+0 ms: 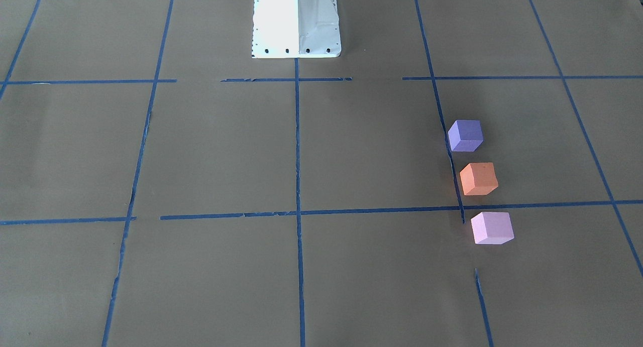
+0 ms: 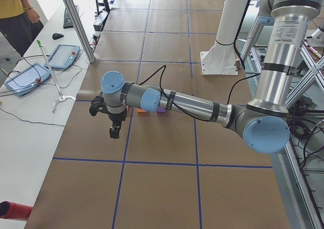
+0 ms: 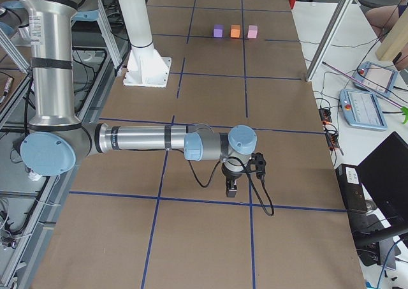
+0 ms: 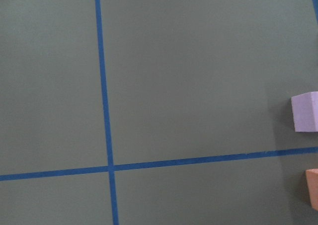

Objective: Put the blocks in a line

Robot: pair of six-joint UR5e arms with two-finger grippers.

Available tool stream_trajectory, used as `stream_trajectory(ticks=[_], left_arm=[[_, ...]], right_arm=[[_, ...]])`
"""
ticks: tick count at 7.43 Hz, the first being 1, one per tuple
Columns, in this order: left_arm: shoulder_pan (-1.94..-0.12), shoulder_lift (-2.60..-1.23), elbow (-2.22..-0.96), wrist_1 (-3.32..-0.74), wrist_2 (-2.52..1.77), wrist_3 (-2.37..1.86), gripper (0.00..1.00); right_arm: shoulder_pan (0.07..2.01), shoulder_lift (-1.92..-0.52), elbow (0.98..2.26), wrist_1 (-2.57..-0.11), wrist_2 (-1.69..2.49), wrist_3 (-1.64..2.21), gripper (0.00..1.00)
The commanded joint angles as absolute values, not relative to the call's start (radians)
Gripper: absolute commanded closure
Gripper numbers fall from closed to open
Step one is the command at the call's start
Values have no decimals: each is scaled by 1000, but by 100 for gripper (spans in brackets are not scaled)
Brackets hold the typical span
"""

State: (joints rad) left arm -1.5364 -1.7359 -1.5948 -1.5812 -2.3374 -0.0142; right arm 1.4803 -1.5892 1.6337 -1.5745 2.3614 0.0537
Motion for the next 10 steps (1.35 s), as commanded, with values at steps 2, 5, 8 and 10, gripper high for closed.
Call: stream_trajectory(ticks=[2, 5, 8, 10], left_arm=[[-1612, -1717, -1539, -1539, -2350, 101, 1], [-1617, -1700, -1545, -1496, -2341, 107, 1], [-1617, -1675, -1542, -1499, -2350, 184, 0], [-1627, -1674, -1539, -1497, -2352, 180, 0]], right_arm=[[1480, -1589, 1634, -1575, 2361, 54, 0], [1480, -1589, 1634, -1575, 2361, 54, 0], [1480, -1589, 1634, -1575, 2361, 54, 0], [1480, -1589, 1634, -1574, 2361, 54, 0]])
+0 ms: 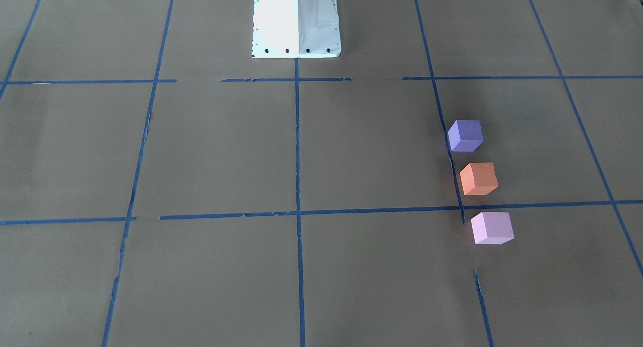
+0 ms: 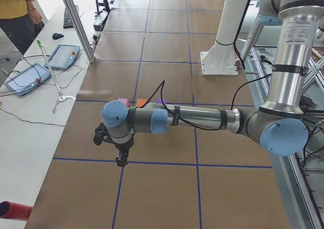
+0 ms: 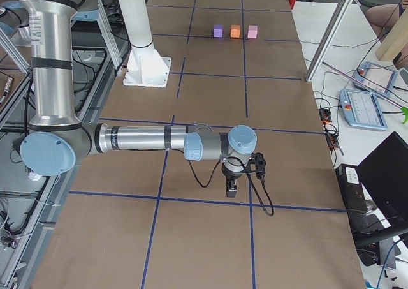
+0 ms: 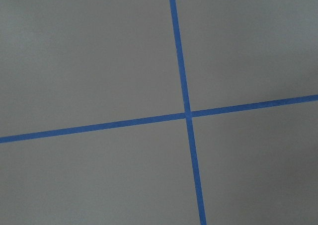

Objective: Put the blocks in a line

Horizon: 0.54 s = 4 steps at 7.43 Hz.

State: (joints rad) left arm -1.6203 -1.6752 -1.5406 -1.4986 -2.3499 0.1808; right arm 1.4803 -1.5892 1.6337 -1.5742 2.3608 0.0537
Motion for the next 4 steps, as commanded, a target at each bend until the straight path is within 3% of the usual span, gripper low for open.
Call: stream_trajectory(ticks=[1, 4], left_arm=[[-1635, -1674, -1539, -1494, -2352, 178, 0], [-1643, -1674, -1539, -1493, -2355, 173, 0]], right_arm=[[1480, -1589, 1634, -1574, 2361, 54, 0], [1480, -1589, 1634, -1574, 2361, 54, 0]])
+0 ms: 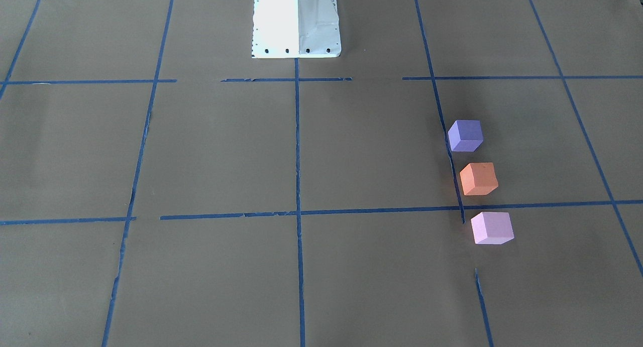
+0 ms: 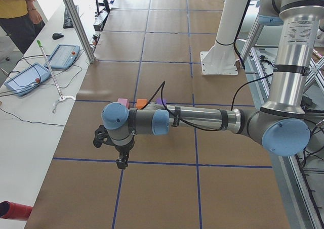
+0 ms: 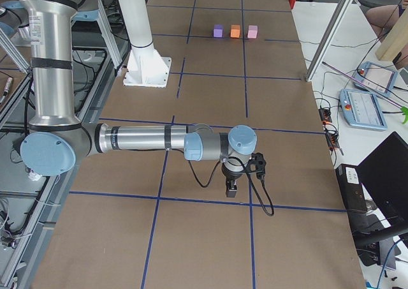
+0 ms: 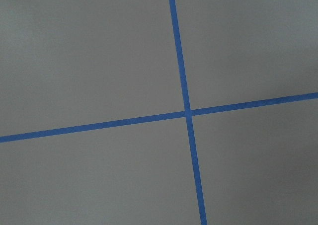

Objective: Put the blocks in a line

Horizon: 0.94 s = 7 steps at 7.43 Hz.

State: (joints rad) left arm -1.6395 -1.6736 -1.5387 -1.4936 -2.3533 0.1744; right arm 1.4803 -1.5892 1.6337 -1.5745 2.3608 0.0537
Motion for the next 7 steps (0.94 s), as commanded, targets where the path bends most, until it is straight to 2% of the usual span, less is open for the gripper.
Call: stream_trajectory(ticks=[1, 7], left_arm=[[-1644, -1675, -1540, -1493, -2352, 172, 0], [-1644, -1672, -1542, -1448, -2359, 63, 0]], right_arm=[[1480, -1589, 1634, -1575, 2361, 54, 0], [1480, -1589, 1634, -1575, 2361, 54, 0]])
